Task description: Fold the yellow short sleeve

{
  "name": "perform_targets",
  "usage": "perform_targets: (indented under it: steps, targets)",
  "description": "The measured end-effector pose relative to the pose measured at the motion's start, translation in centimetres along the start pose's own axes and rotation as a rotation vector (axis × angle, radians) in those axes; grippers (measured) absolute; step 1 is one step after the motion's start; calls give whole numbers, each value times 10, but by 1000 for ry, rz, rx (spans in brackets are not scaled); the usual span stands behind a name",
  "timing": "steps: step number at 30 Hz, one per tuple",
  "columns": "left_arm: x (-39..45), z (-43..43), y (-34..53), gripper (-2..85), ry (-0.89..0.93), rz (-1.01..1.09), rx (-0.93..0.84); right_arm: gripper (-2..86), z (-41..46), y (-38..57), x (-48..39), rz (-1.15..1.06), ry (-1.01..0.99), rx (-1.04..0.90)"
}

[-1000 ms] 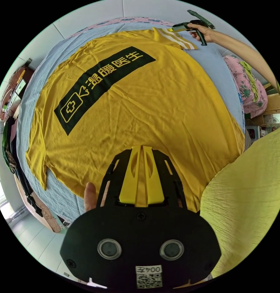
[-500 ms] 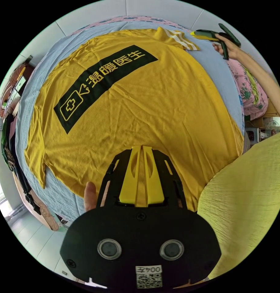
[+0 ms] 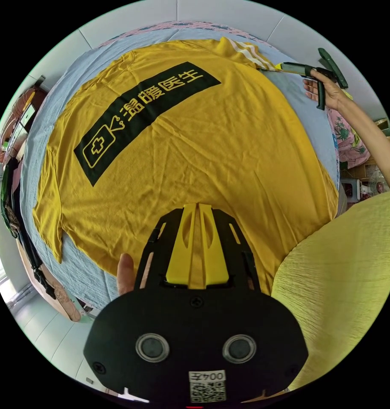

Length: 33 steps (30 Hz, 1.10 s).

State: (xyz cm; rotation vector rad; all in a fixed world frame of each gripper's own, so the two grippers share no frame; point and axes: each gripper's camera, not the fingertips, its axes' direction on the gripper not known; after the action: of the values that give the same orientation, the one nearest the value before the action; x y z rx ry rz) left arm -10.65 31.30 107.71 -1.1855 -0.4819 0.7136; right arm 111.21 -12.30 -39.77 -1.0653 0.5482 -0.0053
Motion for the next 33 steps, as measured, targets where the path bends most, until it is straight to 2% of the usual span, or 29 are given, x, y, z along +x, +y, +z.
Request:
perform_targets:
  steps: [8,15,19,23,25,28,33]
  targets:
    - [0,7,9,21,-6,3,-4,-6,0,-10,-31,-37,137,-66]
    - [0,13,23,20,-18,7,3,16,-8,-25,-42,-27,129,-103]
    - [1,18,33,20,-29,18,9,48,-33,-8,-95,-218,-17,-161]
    - [0,23,47,18,-31,25,22,12,-25,27,-181,-428,-222,-328]
    - [1,25,53,18,-44,40,29,3,-14,42,-214,-499,-251,-415]
    - [5,29,64,17,-78,68,35,-3,13,64,-258,-582,-245,-543]
    - [6,36,82,14,-109,82,42,-6,53,91,-303,-662,-24,-666]
